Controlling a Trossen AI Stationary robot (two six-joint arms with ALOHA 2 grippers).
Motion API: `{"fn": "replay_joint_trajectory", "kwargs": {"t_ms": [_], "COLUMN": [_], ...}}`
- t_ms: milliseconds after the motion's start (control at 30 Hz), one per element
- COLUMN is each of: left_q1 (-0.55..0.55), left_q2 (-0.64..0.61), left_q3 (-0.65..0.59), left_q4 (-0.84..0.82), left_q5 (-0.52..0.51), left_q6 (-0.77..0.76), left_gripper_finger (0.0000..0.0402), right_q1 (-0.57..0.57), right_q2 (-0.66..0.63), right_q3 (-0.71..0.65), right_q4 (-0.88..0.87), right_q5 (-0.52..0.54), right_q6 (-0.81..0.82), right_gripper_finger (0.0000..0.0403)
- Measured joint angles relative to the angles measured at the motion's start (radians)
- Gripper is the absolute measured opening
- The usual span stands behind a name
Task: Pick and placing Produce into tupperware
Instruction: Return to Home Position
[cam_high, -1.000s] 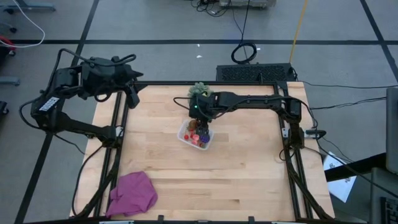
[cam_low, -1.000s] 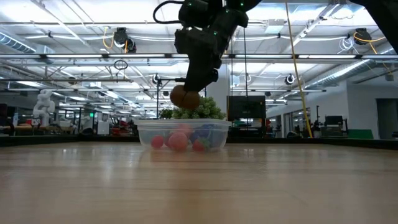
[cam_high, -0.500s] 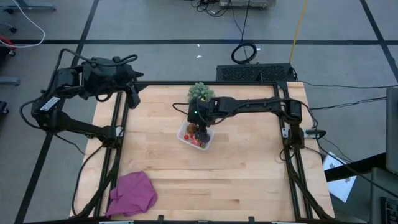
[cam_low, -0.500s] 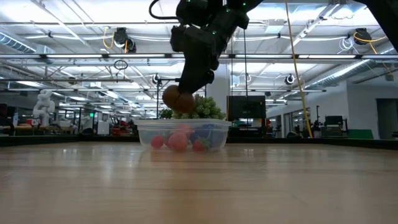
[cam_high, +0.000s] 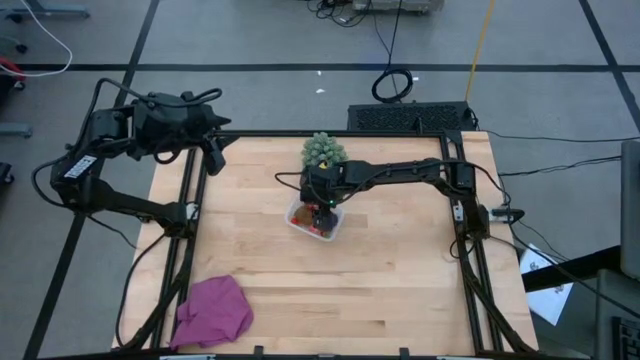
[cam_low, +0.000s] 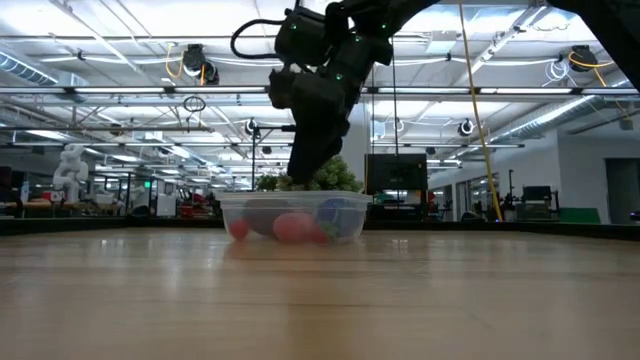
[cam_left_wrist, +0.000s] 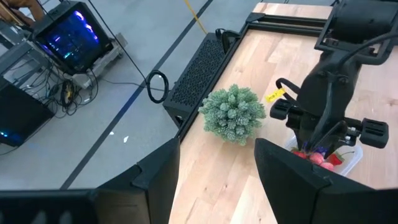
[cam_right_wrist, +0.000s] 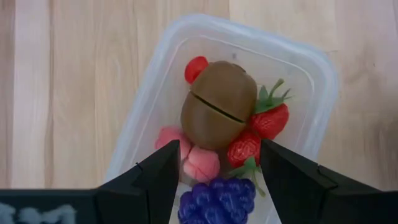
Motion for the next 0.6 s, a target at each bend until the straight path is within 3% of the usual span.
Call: {"fn": "replay_joint_trajectory", "kwargs": {"t_ms": [367,467,600], "left_q1": [0.000,0.000,-0.001], "left_q2": [0.000,-0.003,-0.023], "left_q3": [0.000,0.000,0.000], "left_q4": [-0.005,0.013,0.048], "left_q5": [0.000,0.013,0.102], "left_q6": [0.018,0.010,-0.005], "left_gripper_finger": [0.0214,0.0214,0.0214], "right_q1": [-0.008,-0.009,0.012], "right_q2": [-0.018,-0.068,-0.199], "right_q3": [0.027,0.070,0.101], "right_q4": [-0.022,-0.030,-0.020], "right_q5": [0.004,0.007,0.031], "right_q6": [-0.042,-0.058,-0.097], "right_gripper_finger": [0.0208,0.0208,0.0208]}}
